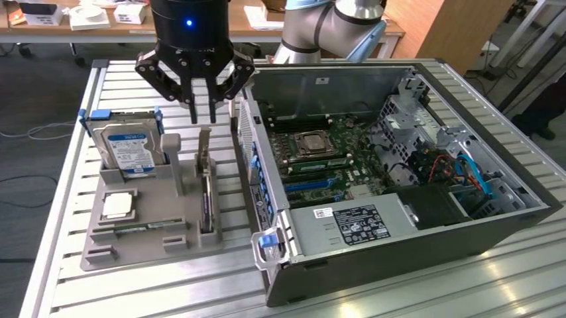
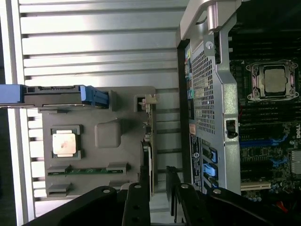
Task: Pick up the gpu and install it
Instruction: 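Pick up the gpu and move the gpu toward the slot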
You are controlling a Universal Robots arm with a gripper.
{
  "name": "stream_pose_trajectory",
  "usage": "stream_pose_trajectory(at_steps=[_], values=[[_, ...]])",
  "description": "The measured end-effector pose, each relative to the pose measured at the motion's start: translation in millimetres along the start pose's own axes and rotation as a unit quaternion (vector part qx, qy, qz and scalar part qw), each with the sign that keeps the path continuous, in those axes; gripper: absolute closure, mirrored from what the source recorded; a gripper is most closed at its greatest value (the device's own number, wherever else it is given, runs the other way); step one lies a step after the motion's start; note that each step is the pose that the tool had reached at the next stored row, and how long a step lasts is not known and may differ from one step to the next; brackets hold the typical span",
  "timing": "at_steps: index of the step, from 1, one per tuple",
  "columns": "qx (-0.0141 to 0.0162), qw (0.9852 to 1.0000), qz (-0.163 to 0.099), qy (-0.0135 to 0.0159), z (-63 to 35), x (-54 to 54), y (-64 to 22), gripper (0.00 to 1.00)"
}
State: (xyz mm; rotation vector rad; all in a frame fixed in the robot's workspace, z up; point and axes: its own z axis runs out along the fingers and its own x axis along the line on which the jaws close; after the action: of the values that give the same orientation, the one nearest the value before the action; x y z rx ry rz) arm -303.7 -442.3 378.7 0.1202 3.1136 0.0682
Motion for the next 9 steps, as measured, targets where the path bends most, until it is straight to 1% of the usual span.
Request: stream_pose_trajectory(at_steps=[1, 2, 3, 4, 6, 9], values=[[0.0000, 1.0000, 0.000, 0.0000, 0.0, 0.0, 0.0, 0.71], [0.0000, 1.0000, 0.000, 0.0000, 0.0, 0.0, 0.0, 0.65], [0.0000, 1.0000, 0.000, 0.0000, 0.0, 0.0, -0.1, 0.65], [0.0000, 1.0000, 0.000, 0.0000, 0.0, 0.0, -0.1, 0.58], [0.0000, 1.0000, 0.000, 0.0000, 0.0, 0.0, -0.1, 0.58], [-0.0002, 1.0000, 0.000, 0.0000, 4.6, 0.1, -0.4, 0.58]])
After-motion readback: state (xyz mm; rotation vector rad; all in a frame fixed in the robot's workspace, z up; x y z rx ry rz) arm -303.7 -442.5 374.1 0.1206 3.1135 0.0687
